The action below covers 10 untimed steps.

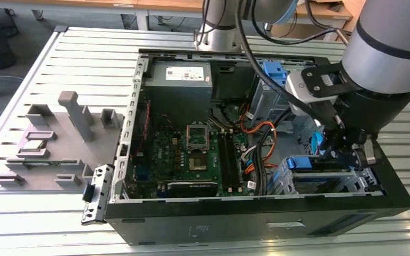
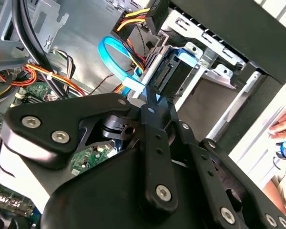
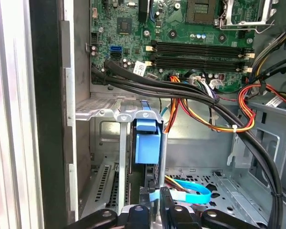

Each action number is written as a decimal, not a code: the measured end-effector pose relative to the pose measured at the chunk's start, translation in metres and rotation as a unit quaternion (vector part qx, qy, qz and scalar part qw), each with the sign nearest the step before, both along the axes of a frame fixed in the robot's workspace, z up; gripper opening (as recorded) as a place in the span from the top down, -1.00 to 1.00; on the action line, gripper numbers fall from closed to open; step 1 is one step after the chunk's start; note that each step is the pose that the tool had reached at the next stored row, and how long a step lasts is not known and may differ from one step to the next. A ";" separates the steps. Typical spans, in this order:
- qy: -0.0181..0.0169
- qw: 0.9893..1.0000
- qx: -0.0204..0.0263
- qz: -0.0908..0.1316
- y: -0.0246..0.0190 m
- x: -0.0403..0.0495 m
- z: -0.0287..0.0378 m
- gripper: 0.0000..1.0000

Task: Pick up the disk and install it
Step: 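Insert the first disk wire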

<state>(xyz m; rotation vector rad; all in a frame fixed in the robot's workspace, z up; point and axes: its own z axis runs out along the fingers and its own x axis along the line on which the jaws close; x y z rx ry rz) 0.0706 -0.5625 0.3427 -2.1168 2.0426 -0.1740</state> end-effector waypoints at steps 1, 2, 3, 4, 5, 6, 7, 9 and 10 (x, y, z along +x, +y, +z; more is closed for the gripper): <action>0.000 1.000 0.000 0.000 0.0000 0.0000 0.0024 0.53; 0.000 1.000 0.000 0.000 0.0000 0.0000 0.0047 0.53; 0.000 1.000 0.000 0.000 0.0000 0.0000 0.0066 0.53; 0.000 1.000 0.000 0.000 0.0000 0.0000 0.0076 0.53; 0.000 1.000 0.000 0.000 0.0000 0.0000 0.0076 0.53; 0.000 1.000 0.000 0.000 0.0000 0.0000 0.0076 0.53; 0.000 1.000 0.000 0.000 0.0000 0.0000 0.0076 0.53; 0.000 1.000 0.000 0.000 0.0000 0.0000 0.0077 0.53; 0.000 1.000 0.000 0.000 0.0000 0.0000 0.0077 0.53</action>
